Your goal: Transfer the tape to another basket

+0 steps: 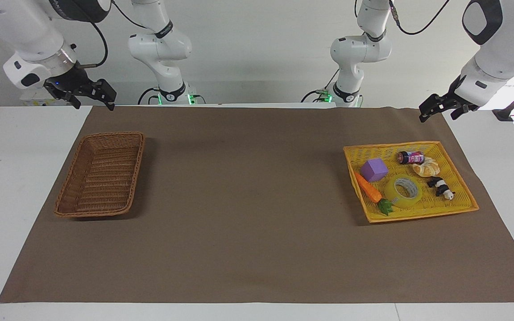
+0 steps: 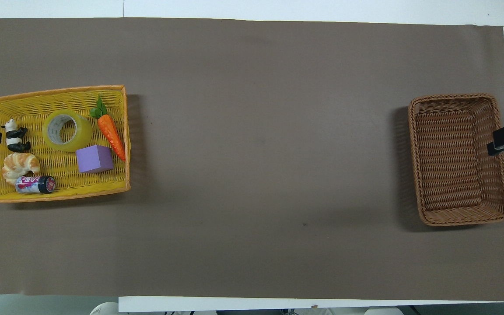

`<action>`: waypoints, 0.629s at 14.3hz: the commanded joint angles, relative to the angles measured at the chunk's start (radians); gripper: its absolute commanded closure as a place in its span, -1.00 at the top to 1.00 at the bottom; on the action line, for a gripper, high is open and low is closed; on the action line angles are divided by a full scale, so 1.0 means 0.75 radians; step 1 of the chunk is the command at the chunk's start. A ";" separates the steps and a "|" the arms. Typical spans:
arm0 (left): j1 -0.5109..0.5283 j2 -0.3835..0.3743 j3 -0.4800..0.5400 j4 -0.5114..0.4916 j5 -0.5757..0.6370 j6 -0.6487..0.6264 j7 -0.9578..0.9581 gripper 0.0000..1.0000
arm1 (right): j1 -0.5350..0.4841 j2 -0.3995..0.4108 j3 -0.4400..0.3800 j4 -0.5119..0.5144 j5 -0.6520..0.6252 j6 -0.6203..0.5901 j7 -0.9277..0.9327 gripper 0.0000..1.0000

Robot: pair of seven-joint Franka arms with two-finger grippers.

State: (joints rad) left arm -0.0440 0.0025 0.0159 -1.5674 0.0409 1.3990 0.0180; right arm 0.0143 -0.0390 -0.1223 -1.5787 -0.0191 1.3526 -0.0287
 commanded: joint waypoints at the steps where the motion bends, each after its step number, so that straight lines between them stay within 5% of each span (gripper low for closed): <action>1: -0.021 -0.011 0.007 -0.013 0.025 -0.021 -0.016 1.00 | -0.017 -0.026 0.014 -0.028 -0.001 -0.004 -0.027 0.99; 9: 0.030 -0.020 0.026 -0.027 0.025 -0.014 -0.016 1.00 | -0.015 -0.026 0.014 -0.028 -0.001 -0.004 -0.027 0.99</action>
State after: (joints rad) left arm -0.0248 0.0024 0.0393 -1.5697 0.0429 1.3964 0.0168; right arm 0.0143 -0.0390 -0.1223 -1.5787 -0.0191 1.3526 -0.0287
